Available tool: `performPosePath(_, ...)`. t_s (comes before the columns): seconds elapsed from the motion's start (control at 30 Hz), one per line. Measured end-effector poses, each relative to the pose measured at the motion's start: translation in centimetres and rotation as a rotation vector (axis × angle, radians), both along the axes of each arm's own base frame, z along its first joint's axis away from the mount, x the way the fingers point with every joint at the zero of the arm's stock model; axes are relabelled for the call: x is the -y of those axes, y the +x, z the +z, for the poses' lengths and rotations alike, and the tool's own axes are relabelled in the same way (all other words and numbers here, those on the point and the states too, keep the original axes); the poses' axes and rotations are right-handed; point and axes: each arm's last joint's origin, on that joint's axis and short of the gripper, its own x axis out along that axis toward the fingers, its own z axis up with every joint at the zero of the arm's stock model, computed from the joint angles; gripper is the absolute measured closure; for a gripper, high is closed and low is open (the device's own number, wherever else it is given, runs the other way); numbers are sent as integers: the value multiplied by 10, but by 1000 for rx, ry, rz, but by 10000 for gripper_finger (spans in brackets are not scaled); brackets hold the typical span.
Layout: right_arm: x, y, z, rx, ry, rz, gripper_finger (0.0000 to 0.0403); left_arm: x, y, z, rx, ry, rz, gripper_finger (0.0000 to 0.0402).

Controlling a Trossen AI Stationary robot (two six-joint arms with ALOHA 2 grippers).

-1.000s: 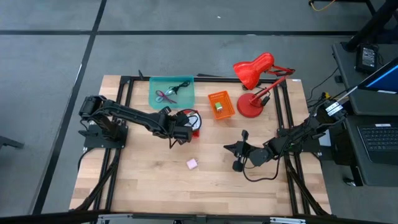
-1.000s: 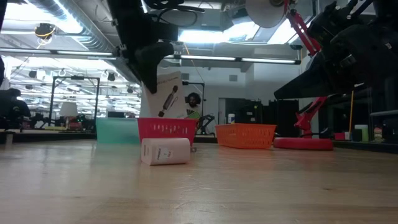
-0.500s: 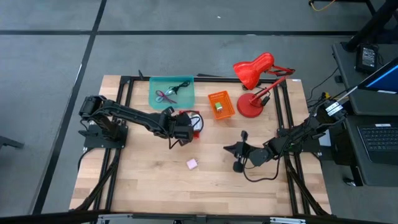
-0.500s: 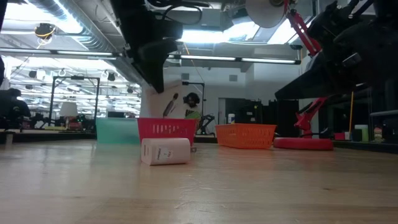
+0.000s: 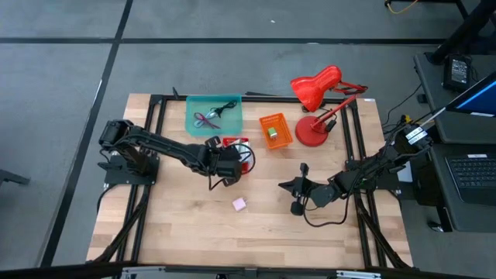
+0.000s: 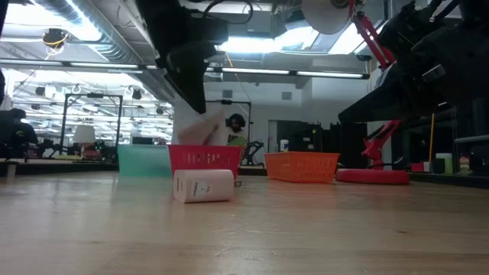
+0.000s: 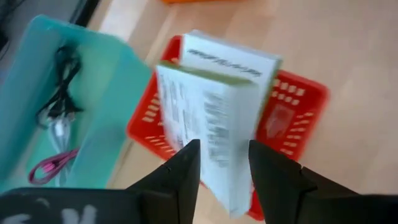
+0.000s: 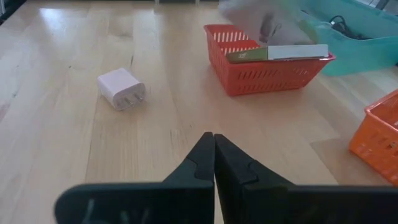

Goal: Pick and place items into bin
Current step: Put the card reader box into the red bin, then put the white charger adapter into the orange bin

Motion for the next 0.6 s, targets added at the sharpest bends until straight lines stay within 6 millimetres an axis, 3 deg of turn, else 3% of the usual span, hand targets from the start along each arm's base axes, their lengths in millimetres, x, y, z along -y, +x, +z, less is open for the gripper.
performPosePath(0.2,0,0,0,0,0,0,403,6,5,1,31,-26,-73,270)
performPosePath(0.6,0,0,0,0,0,0,403,17,5,4,8,122,-165,291)
